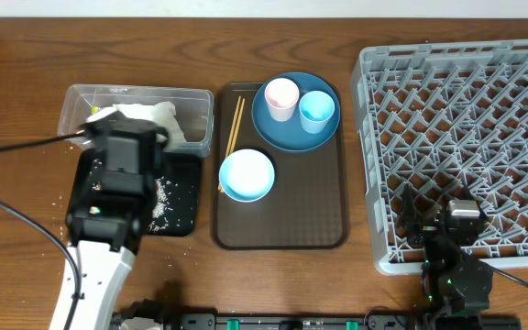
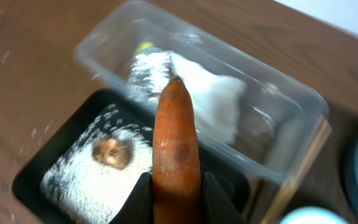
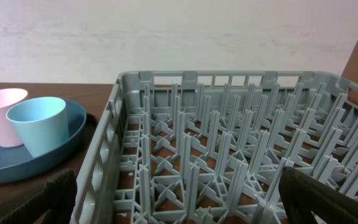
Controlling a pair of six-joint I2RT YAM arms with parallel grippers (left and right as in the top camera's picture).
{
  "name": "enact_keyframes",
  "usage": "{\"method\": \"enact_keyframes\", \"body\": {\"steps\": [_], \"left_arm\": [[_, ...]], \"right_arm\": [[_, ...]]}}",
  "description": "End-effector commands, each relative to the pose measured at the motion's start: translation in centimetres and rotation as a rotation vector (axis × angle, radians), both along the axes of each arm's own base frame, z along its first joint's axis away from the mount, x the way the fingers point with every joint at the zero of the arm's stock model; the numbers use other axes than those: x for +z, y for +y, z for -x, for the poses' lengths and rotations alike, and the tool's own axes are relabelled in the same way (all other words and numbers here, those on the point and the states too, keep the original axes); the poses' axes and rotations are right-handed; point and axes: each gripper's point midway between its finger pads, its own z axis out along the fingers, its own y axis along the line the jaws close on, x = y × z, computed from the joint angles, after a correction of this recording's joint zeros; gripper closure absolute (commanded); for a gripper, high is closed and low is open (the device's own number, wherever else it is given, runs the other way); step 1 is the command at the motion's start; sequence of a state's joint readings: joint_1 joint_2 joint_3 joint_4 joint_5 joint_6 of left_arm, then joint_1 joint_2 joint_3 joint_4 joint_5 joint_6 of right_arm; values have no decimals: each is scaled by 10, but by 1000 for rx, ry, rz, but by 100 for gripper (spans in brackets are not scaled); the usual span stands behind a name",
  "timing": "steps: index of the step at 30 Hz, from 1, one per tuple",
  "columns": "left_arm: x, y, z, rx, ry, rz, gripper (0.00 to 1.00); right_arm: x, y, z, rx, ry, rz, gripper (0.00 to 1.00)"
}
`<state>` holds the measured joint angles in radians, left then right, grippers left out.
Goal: Sort waste into correct bins and load items into the dishwasher rack
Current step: 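Lift the carrot and carry it left toward the black tray, then lower the carrot onto the black tray and open the left gripper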
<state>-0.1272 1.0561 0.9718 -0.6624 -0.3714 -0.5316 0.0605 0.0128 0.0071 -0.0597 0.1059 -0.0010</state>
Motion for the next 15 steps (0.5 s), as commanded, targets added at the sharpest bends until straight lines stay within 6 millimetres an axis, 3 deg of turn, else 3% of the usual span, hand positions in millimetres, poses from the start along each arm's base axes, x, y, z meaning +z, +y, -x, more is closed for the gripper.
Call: {"method": "enact_keyframes", "body": {"steps": [1, 7, 12, 15], "left_arm": [[-29, 10, -1, 135, 11, 209, 94], [-80, 26, -12, 257, 68, 365, 94], [-110, 5, -28, 193, 139, 511, 94], [-127, 3, -32, 227, 171, 542, 94]], "right_arm": [[-1, -3, 0, -17, 3, -3, 1], [-1, -3, 0, -17, 3, -3, 1], [-1, -3, 0, -17, 3, -3, 1], [-1, -3, 0, -17, 3, -3, 1]]}}
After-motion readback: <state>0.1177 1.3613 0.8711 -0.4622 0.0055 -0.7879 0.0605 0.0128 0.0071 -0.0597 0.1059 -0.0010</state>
